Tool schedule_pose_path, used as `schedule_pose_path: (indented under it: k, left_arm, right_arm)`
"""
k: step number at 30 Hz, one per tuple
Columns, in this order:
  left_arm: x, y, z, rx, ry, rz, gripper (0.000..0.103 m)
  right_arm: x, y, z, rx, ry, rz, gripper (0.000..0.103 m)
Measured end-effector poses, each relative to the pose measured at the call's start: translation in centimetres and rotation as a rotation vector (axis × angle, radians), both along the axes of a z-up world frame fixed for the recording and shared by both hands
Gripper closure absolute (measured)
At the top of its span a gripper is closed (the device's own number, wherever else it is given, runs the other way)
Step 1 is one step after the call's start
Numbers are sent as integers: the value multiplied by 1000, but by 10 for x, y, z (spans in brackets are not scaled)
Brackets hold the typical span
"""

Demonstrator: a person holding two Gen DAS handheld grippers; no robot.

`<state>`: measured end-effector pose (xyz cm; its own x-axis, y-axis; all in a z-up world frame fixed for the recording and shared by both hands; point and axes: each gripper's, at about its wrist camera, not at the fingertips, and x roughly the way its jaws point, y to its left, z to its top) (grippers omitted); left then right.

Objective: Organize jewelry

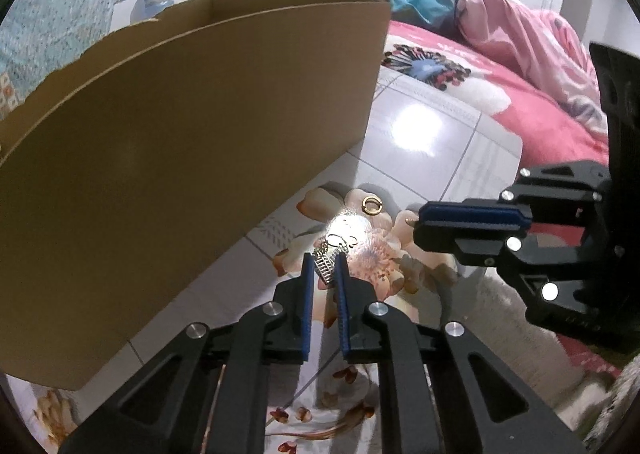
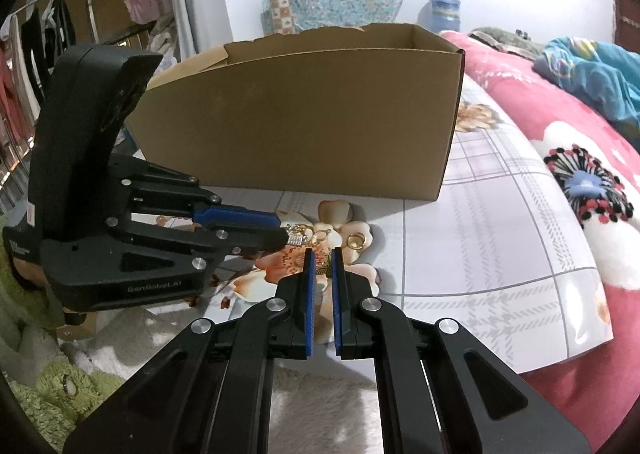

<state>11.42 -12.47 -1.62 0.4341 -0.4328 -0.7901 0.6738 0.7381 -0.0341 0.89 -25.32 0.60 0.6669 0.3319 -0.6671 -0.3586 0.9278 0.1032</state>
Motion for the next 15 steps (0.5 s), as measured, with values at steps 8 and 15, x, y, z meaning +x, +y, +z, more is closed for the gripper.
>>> schedule_pose_path:
  k: [8, 15]
  left_arm:
    - [0, -2, 1, 29, -13, -12, 99]
    - [0, 3, 2, 5, -15, -9, 103]
  right_arm:
    - [-1, -2, 1, 12, -8, -3, 97]
    - [-4, -2, 4, 16, -16, -9, 97]
